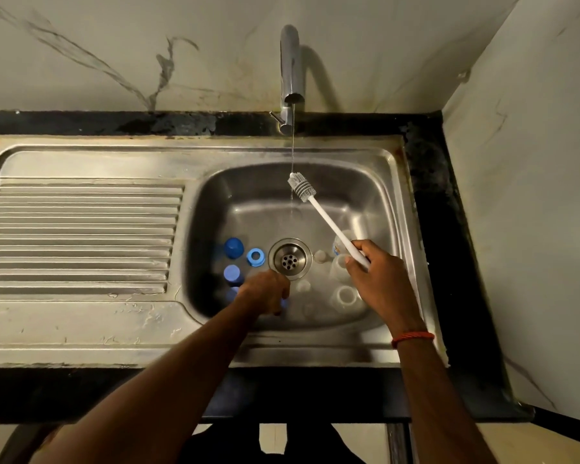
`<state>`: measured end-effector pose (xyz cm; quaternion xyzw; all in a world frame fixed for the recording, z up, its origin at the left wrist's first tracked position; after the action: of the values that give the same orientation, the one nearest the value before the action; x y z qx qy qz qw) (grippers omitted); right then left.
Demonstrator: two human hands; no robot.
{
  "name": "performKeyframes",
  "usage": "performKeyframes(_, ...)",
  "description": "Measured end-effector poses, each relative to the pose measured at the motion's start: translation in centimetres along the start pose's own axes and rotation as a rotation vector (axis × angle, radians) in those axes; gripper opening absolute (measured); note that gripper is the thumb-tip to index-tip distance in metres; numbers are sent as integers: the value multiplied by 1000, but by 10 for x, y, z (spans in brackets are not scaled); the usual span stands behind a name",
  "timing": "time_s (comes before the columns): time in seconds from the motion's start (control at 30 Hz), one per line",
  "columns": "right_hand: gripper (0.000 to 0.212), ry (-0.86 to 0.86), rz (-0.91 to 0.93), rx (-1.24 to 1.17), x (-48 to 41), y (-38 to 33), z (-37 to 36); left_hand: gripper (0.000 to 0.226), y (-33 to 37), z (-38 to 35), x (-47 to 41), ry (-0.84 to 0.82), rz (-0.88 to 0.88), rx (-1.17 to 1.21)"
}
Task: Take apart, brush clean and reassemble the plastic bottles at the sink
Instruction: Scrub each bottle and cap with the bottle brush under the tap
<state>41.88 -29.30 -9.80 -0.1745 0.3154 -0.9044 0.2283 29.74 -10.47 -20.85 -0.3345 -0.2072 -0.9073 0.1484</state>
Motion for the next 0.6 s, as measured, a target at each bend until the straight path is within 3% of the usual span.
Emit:
performKeyframes(0.27,22,-27,4,-22,-11,4,-2,29,13,-11,-17,-64,2,-213)
performKeyframes(0.6,15,-40,0,-23,-17,-3,8,40,11,4,-2,60,38,-154)
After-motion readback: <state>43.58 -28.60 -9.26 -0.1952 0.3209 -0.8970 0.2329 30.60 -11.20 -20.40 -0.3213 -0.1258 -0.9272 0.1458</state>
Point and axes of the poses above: each hand's wrist, its own x-axis away from the middle knuckle, its own z-axis out of the back of the hand, y = z × x, the point moved 2 cm from there along -x, towards the middle knuckle
